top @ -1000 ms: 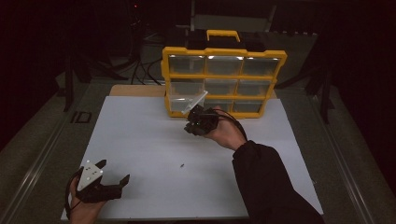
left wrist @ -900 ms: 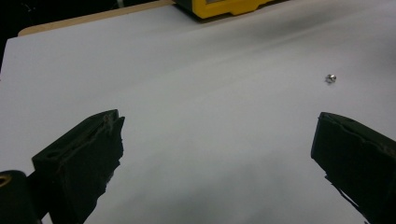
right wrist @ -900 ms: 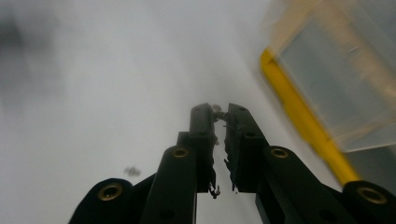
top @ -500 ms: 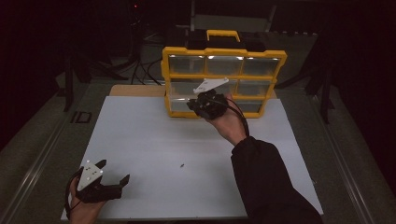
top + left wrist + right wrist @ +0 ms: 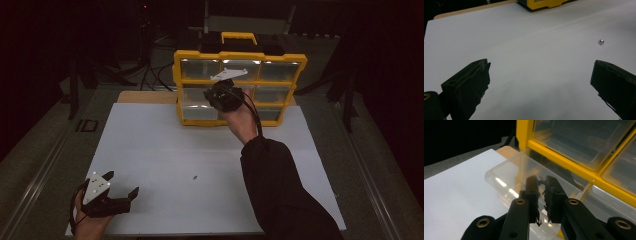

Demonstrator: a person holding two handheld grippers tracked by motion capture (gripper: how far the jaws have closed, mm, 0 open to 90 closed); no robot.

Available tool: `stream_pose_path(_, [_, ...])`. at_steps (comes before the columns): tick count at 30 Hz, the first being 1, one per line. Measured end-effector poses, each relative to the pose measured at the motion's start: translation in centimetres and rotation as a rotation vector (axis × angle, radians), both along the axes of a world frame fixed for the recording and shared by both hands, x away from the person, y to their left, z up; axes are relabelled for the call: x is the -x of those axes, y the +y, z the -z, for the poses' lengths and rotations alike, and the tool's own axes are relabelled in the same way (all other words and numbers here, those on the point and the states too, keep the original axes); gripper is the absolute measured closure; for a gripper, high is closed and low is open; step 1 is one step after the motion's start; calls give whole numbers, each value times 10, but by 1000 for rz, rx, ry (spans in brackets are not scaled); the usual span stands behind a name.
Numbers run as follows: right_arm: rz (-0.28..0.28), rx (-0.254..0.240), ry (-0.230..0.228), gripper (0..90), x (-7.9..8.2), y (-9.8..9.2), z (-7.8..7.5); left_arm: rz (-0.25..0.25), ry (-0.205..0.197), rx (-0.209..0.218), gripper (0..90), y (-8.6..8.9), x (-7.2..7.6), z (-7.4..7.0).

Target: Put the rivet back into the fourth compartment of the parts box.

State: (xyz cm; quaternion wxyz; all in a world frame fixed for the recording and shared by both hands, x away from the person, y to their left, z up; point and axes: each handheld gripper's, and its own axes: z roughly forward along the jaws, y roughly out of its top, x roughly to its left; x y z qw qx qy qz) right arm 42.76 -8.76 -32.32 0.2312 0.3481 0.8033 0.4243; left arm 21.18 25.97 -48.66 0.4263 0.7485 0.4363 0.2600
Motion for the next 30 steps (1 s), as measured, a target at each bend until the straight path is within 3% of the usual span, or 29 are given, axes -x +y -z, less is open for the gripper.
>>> stream_pose_path(3, [1, 2, 3, 804, -4, 1, -1, 0, 0, 0, 28, 0, 0, 0])
stream_pose_path(4, [-22, -10, 35, 595, -9, 2, 0, 0, 0, -2, 28, 0, 0, 0])
stream_pose_path(5, [-22, -10, 35, 595, -9, 2, 0, 0, 0, -2, 28, 0, 0, 0])
stream_pose_path(6, [-28, -8, 29, 424, -9, 3, -1, 0, -1, -3, 28, 0, 0, 0])
stream_pose_path(7, [-28, -8, 29, 424, -9, 3, -1, 1, -2, -3, 28, 1, 0, 0])
stream_pose_path(8, [-53, -4, 15, 338, -7, 3, -2, -1, 0, -1, 28, 1, 0, 0])
stream_pose_path(10, [-66, 16, 9, 291, -5, 3, -3, -1, 0, -1, 28, 0, 0, 0])
stream_pose_path(17, [-119, 62, 32, 241, 1, 3, -3, -2, 1, -1, 28, 0, 0, 0])
stream_pose_path(22, [-178, 120, 49, 242, 9, 6, -2, -2, 1, -1, 28, 0, 0, 0])
stream_pose_path(23, [-194, 155, 56, 242, 14, 7, 0, -2, 2, -1, 28, 1, 0, 0])
stream_pose_path(30, [-254, 226, 83, 243, 25, 13, 2, -4, 2, -1, 28, 0, 0, 1])
